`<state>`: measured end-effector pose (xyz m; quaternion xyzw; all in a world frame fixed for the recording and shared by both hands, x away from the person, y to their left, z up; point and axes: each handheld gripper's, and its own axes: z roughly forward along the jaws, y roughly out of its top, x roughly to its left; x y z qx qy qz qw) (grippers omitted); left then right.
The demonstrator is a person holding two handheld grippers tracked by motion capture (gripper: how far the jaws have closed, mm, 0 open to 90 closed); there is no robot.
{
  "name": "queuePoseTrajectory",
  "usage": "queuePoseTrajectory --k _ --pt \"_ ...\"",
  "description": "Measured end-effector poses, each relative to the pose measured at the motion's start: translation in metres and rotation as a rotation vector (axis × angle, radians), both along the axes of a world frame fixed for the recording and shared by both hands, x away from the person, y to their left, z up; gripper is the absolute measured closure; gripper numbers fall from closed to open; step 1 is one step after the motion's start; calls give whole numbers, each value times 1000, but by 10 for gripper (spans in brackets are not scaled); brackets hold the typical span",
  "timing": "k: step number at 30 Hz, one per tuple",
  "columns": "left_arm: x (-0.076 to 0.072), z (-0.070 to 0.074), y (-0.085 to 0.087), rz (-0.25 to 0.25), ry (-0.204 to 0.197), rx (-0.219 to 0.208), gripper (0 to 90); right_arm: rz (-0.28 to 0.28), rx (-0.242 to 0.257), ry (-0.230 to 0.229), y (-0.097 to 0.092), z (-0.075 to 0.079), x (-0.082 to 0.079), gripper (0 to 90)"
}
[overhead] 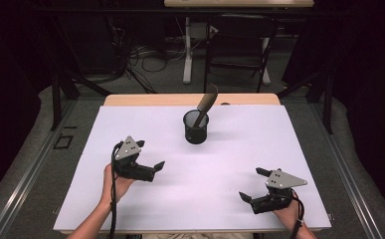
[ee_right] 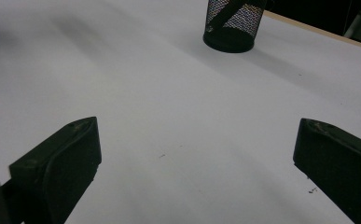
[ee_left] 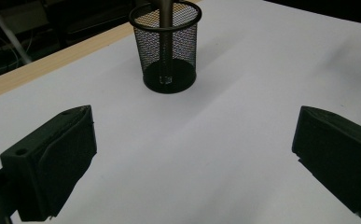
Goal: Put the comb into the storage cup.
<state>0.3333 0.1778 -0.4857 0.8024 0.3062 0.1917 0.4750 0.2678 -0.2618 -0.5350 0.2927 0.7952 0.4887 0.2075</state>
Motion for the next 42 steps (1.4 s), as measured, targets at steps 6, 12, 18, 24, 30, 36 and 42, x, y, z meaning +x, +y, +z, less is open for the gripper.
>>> queuePoseTrajectory --k 6,12,18,24,30,36,42 --pt "-11 -5 10 11 -3 -14 2 -4 2 0 0 0 0 5" --pt "-18 -10 19 27 -5 -39 2 -1 -3 1 0 0 0 5" --pt "-24 -12 25 41 -14 -45 2 -3 -3 2 0 0 1 5" --pt "-32 -18 30 52 -12 -49 2 -2 -4 3 0 0 0 5" --pt "-38 -23 36 67 -18 -57 2 -2 -4 3 1 0 0 5" --pt "-44 -29 41 79 -12 -63 2 -3 -3 3 1 0 1 5" --pt "-49 -34 46 91 -8 -59 2 -2 -2 6 1 -1 1 5"
